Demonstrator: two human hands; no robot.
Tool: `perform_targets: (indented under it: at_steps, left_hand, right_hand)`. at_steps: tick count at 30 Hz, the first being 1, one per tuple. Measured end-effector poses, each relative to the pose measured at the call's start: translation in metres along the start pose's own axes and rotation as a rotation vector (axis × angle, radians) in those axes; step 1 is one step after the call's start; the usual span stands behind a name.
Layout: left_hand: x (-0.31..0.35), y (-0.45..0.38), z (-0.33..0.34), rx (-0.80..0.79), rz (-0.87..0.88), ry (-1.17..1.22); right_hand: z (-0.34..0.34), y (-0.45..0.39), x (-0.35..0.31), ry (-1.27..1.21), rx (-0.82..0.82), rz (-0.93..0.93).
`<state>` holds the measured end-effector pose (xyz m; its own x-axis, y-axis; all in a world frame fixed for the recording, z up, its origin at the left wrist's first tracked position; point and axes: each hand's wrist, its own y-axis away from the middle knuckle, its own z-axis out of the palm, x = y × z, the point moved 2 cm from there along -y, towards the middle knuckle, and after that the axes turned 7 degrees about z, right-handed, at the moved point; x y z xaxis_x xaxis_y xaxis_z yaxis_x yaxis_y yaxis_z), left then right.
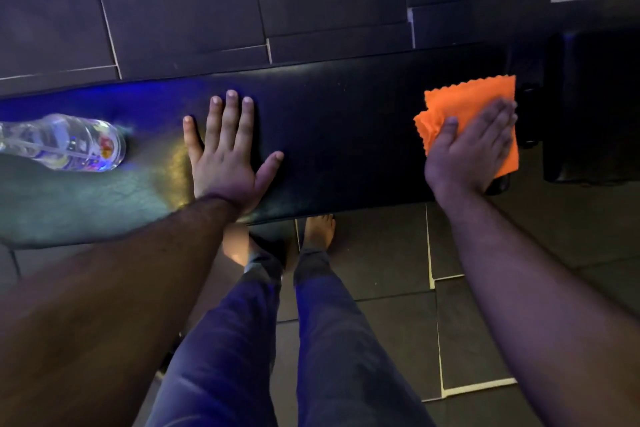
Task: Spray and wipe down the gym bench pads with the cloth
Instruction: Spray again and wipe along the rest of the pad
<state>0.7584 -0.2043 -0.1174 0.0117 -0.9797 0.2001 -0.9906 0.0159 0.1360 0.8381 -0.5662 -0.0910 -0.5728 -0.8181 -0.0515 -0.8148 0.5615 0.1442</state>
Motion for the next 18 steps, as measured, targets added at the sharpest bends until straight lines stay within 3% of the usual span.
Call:
perform_targets:
  at_steps: [3,5,8,12,18]
  left_hand:
    - [0.0,-0.001,0.001,0.005,0.0,0.001]
    - [0.0,-0.001,0.001,0.014,-0.002,0.004]
    - [0.001,0.0,0.0,0.006,-0.006,0.009]
    - [0.003,-0.001,-0.004,-0.005,-0.007,0.005]
    - [0.003,-0.001,-0.001,-0.006,-0.005,-0.013]
  right_hand:
    - [-0.002,-0.026,-0.039,-0.007,0.023,0.154]
    - [-0.002,-0.033,-0.072,-0.01,0.021,0.152]
    - [0.001,0.004,-0.1,0.006,0.015,-0.077]
    - [0.002,0.065,-0.062,0.031,-0.03,-0.321]
    - [0.002,0.002,-0.082,0.027,0.041,-0.114]
